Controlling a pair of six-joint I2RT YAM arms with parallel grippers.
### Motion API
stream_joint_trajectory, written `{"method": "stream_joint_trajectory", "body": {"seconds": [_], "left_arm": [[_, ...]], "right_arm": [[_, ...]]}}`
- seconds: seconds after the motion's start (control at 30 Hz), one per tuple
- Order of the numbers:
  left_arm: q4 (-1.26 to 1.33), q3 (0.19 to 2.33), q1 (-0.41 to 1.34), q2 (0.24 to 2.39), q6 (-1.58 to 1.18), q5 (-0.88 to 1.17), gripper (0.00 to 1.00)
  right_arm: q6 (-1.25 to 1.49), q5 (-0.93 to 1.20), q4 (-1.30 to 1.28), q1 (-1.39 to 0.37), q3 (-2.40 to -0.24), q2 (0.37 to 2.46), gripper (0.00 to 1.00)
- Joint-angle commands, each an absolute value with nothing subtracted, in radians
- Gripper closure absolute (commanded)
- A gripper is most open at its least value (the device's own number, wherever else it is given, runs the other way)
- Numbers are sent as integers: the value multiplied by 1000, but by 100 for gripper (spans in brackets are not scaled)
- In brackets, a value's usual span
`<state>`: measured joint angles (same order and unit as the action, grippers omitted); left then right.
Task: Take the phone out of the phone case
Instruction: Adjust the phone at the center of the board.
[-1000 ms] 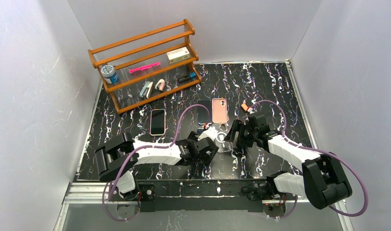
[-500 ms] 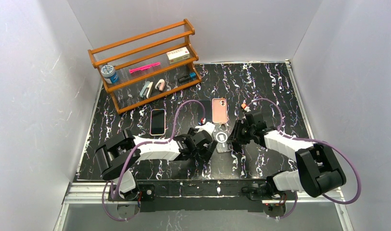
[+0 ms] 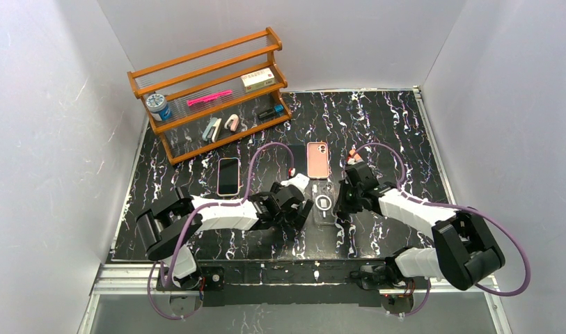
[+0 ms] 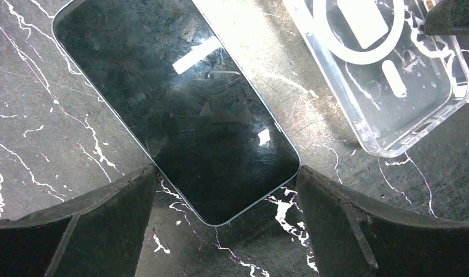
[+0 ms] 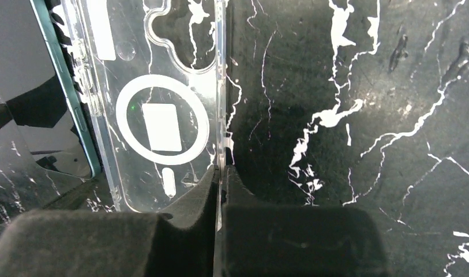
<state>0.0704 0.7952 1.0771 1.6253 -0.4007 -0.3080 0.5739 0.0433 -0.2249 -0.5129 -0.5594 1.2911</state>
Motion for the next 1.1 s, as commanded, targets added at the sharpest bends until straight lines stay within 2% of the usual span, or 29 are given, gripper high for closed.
{"method": "stream_joint_trajectory", "body": {"seconds": [0.0, 0.17, 0.33, 0.5, 0.7, 1.07], "left_arm": [[42, 761, 1059, 1601, -410, -262, 12], [42, 755, 1039, 1542, -429, -229, 11], [40, 752, 1004, 1471, -469, -183, 9], [52, 740, 927, 1448, -536, -120, 9], [85, 738, 847, 1531, -645, -2, 9], [172, 788, 841, 1644, -694, 126, 11]], "right_arm": [[582, -43, -283, -542, -593, 1261, 93], [560, -83, -294, -576, -636, 1304, 87], [577, -91, -278, -581, -663, 1341, 68], [619, -93, -244, -581, -659, 1336, 54], [660, -101, -198, -582, -637, 1327, 50], [702, -43, -76, -581, -601, 1357, 50]]}}
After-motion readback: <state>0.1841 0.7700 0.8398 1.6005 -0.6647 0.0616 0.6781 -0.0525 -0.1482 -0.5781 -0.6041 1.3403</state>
